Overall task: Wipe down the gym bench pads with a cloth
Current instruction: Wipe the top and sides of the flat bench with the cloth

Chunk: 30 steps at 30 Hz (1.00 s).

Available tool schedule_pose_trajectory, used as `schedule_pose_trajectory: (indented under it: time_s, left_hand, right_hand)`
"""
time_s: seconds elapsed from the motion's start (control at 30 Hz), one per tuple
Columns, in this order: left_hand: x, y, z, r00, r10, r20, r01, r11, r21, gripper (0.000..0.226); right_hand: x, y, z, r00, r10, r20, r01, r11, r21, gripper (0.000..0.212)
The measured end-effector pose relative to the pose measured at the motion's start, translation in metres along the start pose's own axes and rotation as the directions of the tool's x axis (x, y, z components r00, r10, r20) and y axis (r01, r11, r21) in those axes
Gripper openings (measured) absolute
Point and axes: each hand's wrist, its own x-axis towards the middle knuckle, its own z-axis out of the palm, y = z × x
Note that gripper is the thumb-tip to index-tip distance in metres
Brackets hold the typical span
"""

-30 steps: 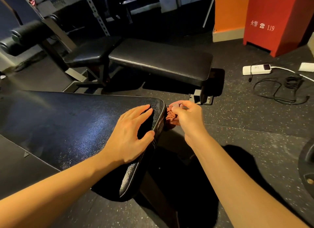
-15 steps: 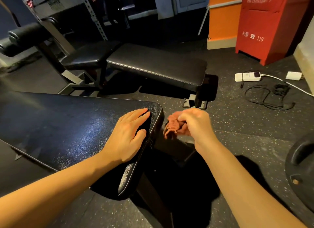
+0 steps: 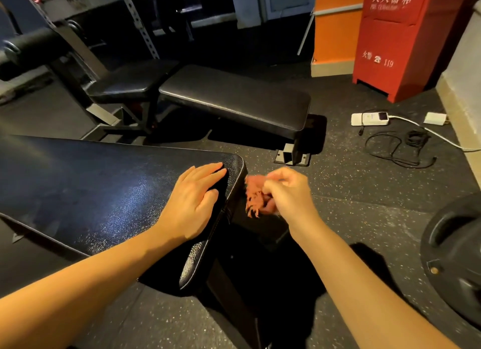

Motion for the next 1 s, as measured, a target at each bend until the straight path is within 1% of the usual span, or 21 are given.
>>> schedule_pose_trajectory:
  time_s: [0.03,0.07,0.13,0.17,0.2,0.27,0.3,0.33,0.37,0.4,0.47,0.5,0.57,0.6,0.63,0.67,0.73,0.83,0.87,0.93,1.0]
  left_hand:
    - [0.000,0.000,0.000,1.000,-0.001,0.001,0.001,1.000,0.007,0.060]
    - [0.000,0.000,0.001,1.000,0.000,0.001,0.000,1.000,0.012,0.059]
    - [0.000,0.000,0.001,1.000,0.003,-0.005,-0.003,1.000,0.015,0.060]
    - [0.000,-0.001,0.001,1.000,0.004,-0.006,-0.004,1.000,0.014,0.060]
    - [-0.001,-0.001,0.001,1.000,0.003,-0.004,-0.003,1.000,0.011,0.061]
    - [0.000,-0.001,0.000,1.000,0.000,0.004,0.000,1.000,0.009,0.061]
    - [0.000,0.000,-0.001,1.000,-0.002,0.011,0.002,1.000,0.012,0.060]
    - [0.000,0.001,-0.001,1.000,-0.003,0.019,0.003,1.000,0.015,0.059]
    - [0.000,0.002,-0.002,1.000,-0.003,0.027,0.003,1.000,0.017,0.058]
    - [0.000,0.003,-0.003,0.999,-0.006,0.034,0.005,1.000,0.020,0.058]
    - [-0.001,0.004,-0.005,0.999,-0.013,0.040,0.012,1.000,0.028,0.060]
    - [0.000,0.004,-0.004,0.999,-0.016,0.037,0.015,0.999,0.031,0.061]
    - [-0.001,0.005,-0.003,1.000,-0.020,0.023,0.020,0.999,0.032,0.061]
    - [-0.002,0.004,-0.002,1.000,-0.021,0.015,0.021,0.999,0.028,0.060]
    - [-0.002,0.004,-0.002,1.000,-0.022,0.010,0.022,1.000,0.020,0.059]
    - [-0.001,0.003,-0.002,1.000,-0.022,0.007,0.022,1.000,0.010,0.059]
    - [0.005,0.000,-0.005,1.000,-0.017,0.013,0.017,1.000,0.011,0.057]
    - [0.026,-0.008,-0.015,0.999,0.036,-0.011,-0.036,0.999,0.029,0.045]
    - [0.037,-0.014,-0.019,0.999,0.018,-0.029,-0.018,1.000,0.014,0.040]
    - [0.059,-0.031,-0.027,0.993,-0.077,-0.092,0.073,0.996,-0.045,0.038]
    - [0.078,-0.051,-0.037,0.961,-0.223,-0.161,0.202,0.970,-0.136,0.038]
  right_hand:
    - [0.001,-0.001,0.006,0.999,-0.029,-0.036,0.031,0.997,0.074,0.016]
    - [-0.001,0.002,0.015,0.996,-0.069,-0.049,0.074,0.992,0.101,0.019]
    - [-0.011,0.014,0.036,0.990,-0.132,-0.039,0.133,0.991,0.007,0.021]
    - [-0.019,0.018,0.040,0.991,-0.136,-0.018,0.135,0.991,-0.022,0.019]
    - [-0.027,0.020,0.039,0.993,-0.107,0.043,0.108,0.994,-0.021,0.015]
    - [-0.035,0.020,0.031,0.970,-0.016,0.242,0.031,0.998,-0.060,0.010]
    - [-0.036,0.016,0.023,0.940,0.038,0.339,0.013,0.989,-0.149,0.012]
    - [-0.031,0.014,0.016,0.926,0.075,0.371,0.022,0.968,-0.249,0.015]
    - [-0.023,0.010,0.009,0.936,0.082,0.342,0.024,0.955,-0.295,0.017]
    - [-0.013,0.007,0.003,0.961,0.074,0.268,0.013,0.951,-0.309,0.018]
    - [0.003,0.000,-0.005,0.995,0.034,0.090,-0.009,0.963,-0.269,0.011]
    - [0.010,-0.004,-0.007,0.999,0.027,0.037,-0.018,0.976,-0.217,0.012]
    - [0.021,-0.009,0.002,0.998,0.051,0.024,-0.049,0.995,-0.084,0.020]
    - [0.027,-0.010,0.010,0.999,0.031,0.022,-0.029,0.997,-0.074,0.022]
    - [0.036,-0.010,0.016,0.999,-0.029,0.014,0.030,0.992,-0.123,0.022]
    - [0.048,-0.011,0.021,0.995,-0.095,0.014,0.096,0.980,-0.172,0.022]
    - [0.074,-0.019,0.026,0.984,-0.175,0.041,0.179,0.965,-0.192,0.025]
    - [0.119,-0.038,0.033,0.974,-0.186,0.128,0.207,0.962,-0.176,0.030]
    - [0.133,-0.045,0.038,0.966,-0.190,0.174,0.221,0.959,-0.178,0.030]
    - [0.154,-0.061,0.048,0.947,-0.193,0.258,0.245,0.952,-0.186,0.030]
    - [0.167,-0.081,0.054,0.916,-0.173,0.361,0.257,0.945,-0.199,0.029]
